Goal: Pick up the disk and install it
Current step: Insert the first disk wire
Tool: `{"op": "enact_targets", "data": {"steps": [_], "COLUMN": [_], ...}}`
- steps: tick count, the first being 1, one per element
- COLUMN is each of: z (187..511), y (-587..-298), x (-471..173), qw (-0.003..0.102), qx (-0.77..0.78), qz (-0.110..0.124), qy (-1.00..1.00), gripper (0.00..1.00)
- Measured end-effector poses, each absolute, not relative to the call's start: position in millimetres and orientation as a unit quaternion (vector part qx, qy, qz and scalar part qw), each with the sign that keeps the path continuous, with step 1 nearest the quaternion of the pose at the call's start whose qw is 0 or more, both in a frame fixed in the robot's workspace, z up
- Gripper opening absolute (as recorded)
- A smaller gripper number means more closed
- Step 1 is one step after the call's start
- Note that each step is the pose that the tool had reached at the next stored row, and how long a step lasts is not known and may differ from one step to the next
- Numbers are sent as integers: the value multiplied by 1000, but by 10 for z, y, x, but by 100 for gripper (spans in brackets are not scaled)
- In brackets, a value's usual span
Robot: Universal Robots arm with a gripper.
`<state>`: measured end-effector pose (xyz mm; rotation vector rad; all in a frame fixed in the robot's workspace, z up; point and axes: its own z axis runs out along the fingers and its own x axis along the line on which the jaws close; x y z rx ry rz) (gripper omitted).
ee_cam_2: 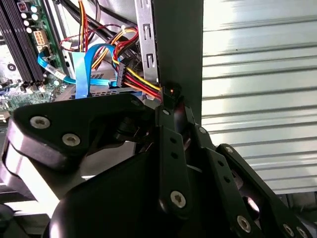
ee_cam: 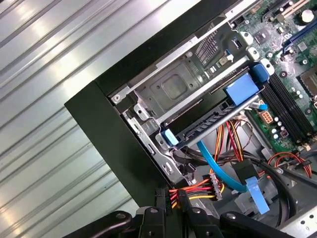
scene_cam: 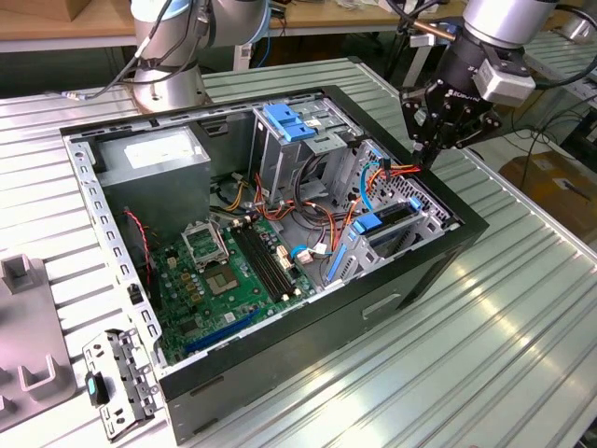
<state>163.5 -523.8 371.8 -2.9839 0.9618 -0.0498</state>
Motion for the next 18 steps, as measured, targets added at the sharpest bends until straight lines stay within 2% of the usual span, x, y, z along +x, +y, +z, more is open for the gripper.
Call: {"op": "enact_targets", "data": {"steps": [4, 5, 18], "z": [3705, 3704, 3690], "y": [-5238, -5238, -5238], "x": [1635, 1634, 1657], "qw": [3, 4, -2], "qx": [-954, -955, -955], "qz": [-19, -19, -21], "qy": [299, 297, 297], "gripper": [25, 32, 32]}}
